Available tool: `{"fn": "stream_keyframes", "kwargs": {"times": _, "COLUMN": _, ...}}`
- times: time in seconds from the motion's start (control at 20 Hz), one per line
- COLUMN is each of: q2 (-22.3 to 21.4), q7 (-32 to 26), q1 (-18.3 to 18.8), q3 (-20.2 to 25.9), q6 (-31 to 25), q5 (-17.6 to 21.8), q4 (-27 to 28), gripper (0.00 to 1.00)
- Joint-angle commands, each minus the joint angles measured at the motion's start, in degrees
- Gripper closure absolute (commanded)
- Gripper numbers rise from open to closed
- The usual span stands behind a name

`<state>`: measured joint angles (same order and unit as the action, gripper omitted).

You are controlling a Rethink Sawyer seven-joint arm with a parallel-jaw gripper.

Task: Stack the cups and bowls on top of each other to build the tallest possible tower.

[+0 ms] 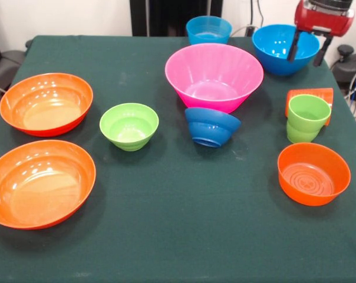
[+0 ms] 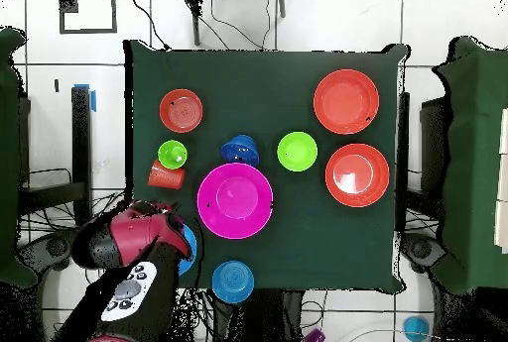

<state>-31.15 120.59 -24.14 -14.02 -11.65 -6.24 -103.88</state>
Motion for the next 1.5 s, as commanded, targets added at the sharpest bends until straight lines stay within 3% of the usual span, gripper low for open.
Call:
{"fn": "stream_keyframes", "kwargs": {"times": 0.05, "q2": 5.62, "q7": 5.05, "q1": 3.06, "q3": 4.92, "q6": -0.76, "q5": 1.27, "q4": 0.63, "gripper": 0.0}}
{"fn": "stream_keyframes", "kwargs": {"times": 0.25, "q2": 7.99, "q7": 4.55, "q1": 3.5, "q3": 4.58, "q6": -0.38, "q5": 1.58, "q4": 2.52, "gripper": 0.0}}
{"fn": "stream_keyframes", "kwargs": {"times": 0.55, "q2": 6.78, "q7": 4.53, "q1": 2.36, "q3": 4.37, "q6": -3.18, "q5": 1.28, "q4": 2.5, "gripper": 0.0}}
{"fn": "stream_keyframes", "kwargs": {"times": 0.85, "q2": 3.37, "q7": 3.55, "q1": 0.3, "q3": 3.03, "q6": -10.01, "q5": 1.18, "q4": 4.68, "gripper": 0.0}}
{"fn": "stream_keyframes", "kwargs": {"times": 1.5, "q2": 2.91, "q7": 3.81, "q1": -1.84, "q3": 0.11, "q6": -12.19, "q5": 2.2, "q4": 7.32, "gripper": 0.0}}
